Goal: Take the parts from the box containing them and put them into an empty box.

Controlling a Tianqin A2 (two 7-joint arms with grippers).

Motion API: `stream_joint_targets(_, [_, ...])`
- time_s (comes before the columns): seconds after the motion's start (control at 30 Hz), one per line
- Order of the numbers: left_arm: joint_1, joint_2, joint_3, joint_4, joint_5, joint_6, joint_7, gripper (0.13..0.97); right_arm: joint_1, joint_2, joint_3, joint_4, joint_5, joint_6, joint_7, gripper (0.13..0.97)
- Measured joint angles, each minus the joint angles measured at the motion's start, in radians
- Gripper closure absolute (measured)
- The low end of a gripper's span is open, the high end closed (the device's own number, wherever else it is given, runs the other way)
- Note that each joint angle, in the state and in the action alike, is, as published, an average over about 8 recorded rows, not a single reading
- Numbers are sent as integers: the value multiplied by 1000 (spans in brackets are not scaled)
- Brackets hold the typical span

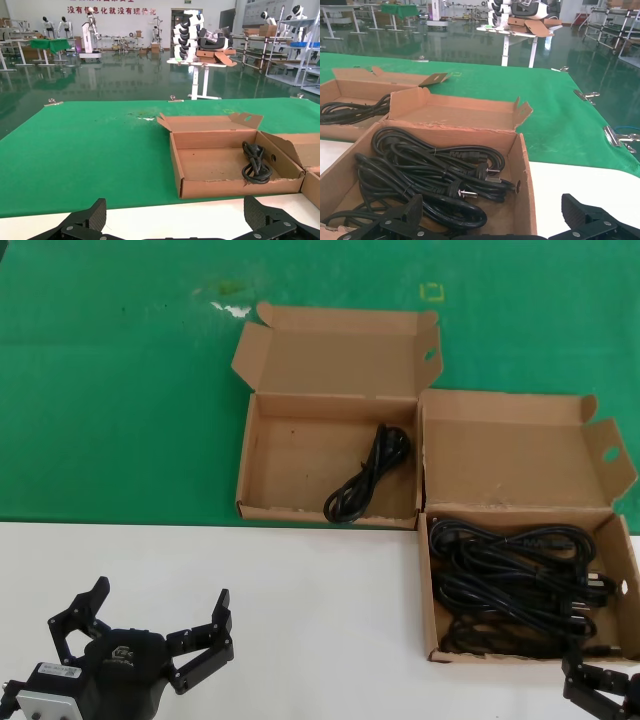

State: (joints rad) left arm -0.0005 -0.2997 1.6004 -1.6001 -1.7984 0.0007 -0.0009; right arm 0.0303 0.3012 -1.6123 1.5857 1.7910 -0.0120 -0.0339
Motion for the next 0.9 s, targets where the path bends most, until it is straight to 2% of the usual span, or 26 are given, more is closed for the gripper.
stream_joint_targets(0.9, [0, 0, 0, 0, 0, 0, 0, 132, 0, 0, 0, 0, 0, 0, 0, 129])
